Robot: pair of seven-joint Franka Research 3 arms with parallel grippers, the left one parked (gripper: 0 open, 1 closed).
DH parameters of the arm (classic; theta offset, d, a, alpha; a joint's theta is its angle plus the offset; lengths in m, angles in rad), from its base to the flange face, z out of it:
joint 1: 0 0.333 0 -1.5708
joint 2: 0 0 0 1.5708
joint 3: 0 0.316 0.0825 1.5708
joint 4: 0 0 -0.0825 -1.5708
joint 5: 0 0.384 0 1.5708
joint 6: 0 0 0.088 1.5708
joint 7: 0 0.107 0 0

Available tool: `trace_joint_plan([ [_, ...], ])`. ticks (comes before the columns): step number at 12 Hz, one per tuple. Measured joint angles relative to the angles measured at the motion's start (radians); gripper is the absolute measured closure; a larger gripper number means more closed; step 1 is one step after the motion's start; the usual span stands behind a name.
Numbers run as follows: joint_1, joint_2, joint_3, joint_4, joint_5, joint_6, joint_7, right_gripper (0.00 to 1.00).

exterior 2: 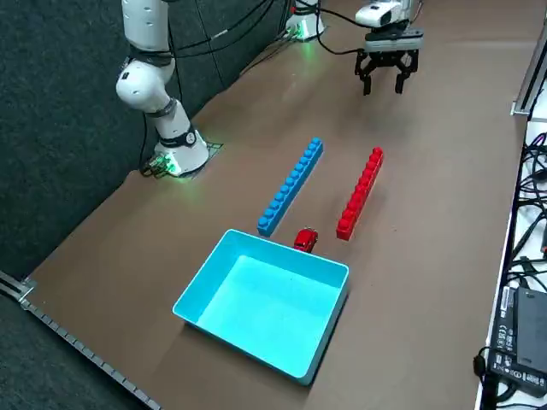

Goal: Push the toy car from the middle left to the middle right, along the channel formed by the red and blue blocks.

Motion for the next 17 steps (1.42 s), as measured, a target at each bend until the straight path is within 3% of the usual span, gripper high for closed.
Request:
trace_joint_plan([
  [12,-0.111,-0.189,0.000,-0.027,0.000,-0.185,-0.819,0.00],
  [17,-0.117,-0.274,0.001,-0.054,0.000,-0.251,-1.033,0.00],
])
